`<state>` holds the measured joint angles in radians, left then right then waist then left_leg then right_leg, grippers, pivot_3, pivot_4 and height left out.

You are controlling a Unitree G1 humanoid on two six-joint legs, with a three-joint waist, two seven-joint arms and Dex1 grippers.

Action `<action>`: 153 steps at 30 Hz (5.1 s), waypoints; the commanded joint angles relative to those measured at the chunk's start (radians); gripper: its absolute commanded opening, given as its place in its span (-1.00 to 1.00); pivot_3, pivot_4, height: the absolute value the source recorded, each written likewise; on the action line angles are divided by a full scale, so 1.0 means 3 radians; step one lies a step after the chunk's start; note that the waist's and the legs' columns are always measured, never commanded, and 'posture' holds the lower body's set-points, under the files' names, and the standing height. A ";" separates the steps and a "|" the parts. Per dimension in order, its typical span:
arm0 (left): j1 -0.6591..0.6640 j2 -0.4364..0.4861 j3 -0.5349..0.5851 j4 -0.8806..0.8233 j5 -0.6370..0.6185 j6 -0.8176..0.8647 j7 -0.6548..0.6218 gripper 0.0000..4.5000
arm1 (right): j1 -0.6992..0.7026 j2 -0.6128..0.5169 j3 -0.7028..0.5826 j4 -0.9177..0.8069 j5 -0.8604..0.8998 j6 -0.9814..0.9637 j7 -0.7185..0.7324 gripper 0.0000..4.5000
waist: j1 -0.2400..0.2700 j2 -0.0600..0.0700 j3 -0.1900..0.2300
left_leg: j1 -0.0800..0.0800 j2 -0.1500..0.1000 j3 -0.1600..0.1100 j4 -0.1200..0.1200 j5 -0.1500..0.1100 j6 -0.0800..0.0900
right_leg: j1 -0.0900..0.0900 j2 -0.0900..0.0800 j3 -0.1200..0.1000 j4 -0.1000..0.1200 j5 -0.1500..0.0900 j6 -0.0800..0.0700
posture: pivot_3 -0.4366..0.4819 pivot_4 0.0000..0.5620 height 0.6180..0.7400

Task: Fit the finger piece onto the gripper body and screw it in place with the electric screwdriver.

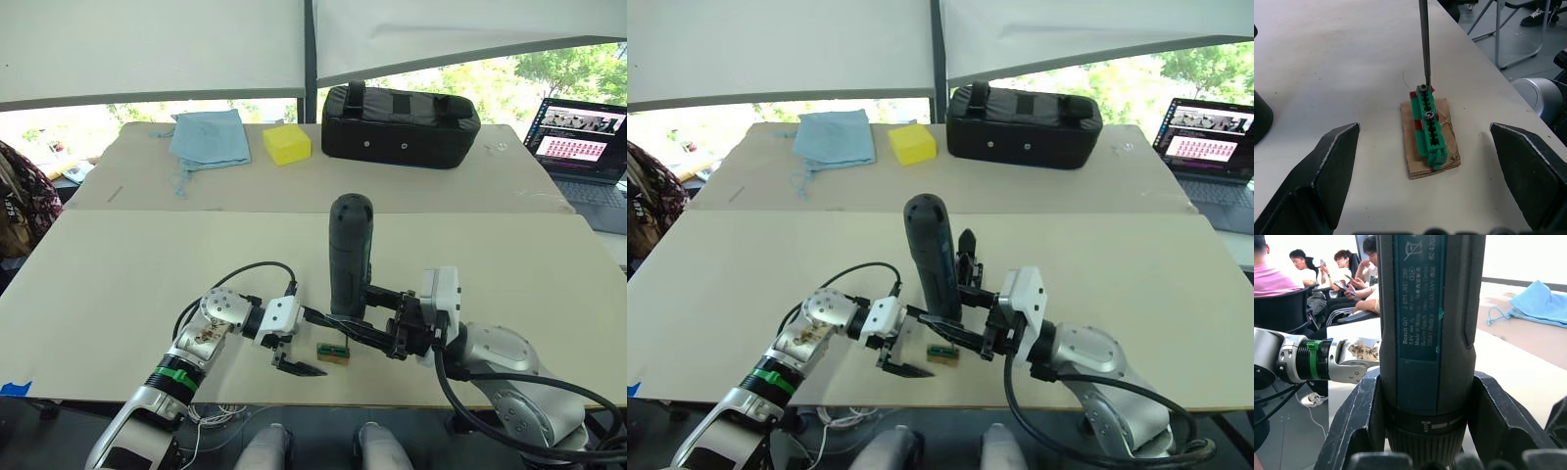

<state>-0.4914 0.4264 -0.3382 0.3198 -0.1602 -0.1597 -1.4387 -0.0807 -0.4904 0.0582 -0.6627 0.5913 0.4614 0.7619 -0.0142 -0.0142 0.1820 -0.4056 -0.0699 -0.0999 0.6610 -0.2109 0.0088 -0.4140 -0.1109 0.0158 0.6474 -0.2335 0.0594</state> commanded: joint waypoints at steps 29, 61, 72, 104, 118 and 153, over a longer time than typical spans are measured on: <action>0.0008 0.0005 0.0004 -0.0075 -0.0021 -0.0051 -0.0003 1.00 | -0.0056 -0.0224 -0.0135 -0.0127 0.0245 0.0028 -0.0029 -0.15 | 0.0001 0.0000 0.0000 | 0.0000 0.0000 0.0000 0.0000 0.0000 0.0000 | 0.0000 0.0000 0.0000 0.0000 0.0000 0.0000 | -0.05 -0.47 1.00; -0.0050 -0.0001 0.0007 -0.0041 -0.0011 -0.0044 -0.0008 1.00 | -0.0191 -0.0127 -0.0098 -0.0170 0.0328 0.0084 -0.0183 -0.15 | 0.0001 0.0000 0.0000 | 0.0000 0.0000 0.0000 0.0001 0.0000 0.0000 | 0.0001 0.0000 0.0000 0.0000 0.0000 0.0000 | -0.05 -0.47 1.00; -0.0058 -0.0008 0.0002 -0.0046 -0.0018 -0.0045 -0.0019 1.00 | -0.0182 -0.0133 -0.0084 -0.0185 0.0331 0.0106 -0.0198 -0.15 | 0.0002 0.0000 0.0000 | 0.0000 0.0000 0.0000 0.0001 0.0000 0.0000 | 0.0001 0.0000 0.0000 0.0000 0.0000 0.0000 | -0.05 -0.47 1.00; -0.0049 -0.0011 -0.0008 -0.0068 -0.0014 -0.0054 -0.0015 1.00 | -0.0168 -0.0149 -0.0082 -0.0189 0.0248 0.0046 -0.0130 -0.15 | 0.0002 0.0000 0.0000 | 0.0000 0.0000 0.0000 0.0001 0.0000 0.0000 | 0.0001 0.0000 0.0000 0.0000 0.0000 0.0000 | -0.05 -0.47 1.00; -0.0062 -0.0020 -0.0003 -0.0038 -0.0011 -0.0071 -0.0005 1.00 | -0.0268 -0.0178 -0.0131 -0.0181 0.0398 0.0219 -0.0171 -0.15 | 0.0002 0.0000 0.0000 | 0.0000 0.0000 0.0000 0.0001 0.0000 0.0000 | 0.0001 -0.0001 0.0000 0.0000 0.0000 0.0000 | -0.05 -0.47 1.00; -0.0052 -0.0022 -0.0013 -0.0070 -0.0013 -0.0073 0.0008 1.00 | -0.0102 -0.0294 -0.0114 -0.0110 0.0369 0.0267 -0.0145 -0.15 | 0.0002 -0.0001 0.0000 | 0.0000 0.0000 0.0000 0.0001 0.0000 0.0000 | 0.0001 0.0000 0.0000 0.0000 0.0000 0.0000 | -0.05 -0.47 1.00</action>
<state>-0.5002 0.4215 -0.3396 0.3194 -0.1592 -0.1685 -1.4340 -0.1014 -0.5803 0.0513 -0.6596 0.6867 0.5669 0.7151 -0.0136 -0.0144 0.1819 -0.4057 -0.0699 -0.0999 0.6612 -0.2109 0.0089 -0.4138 -0.1110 0.0158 0.6474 -0.2334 0.0593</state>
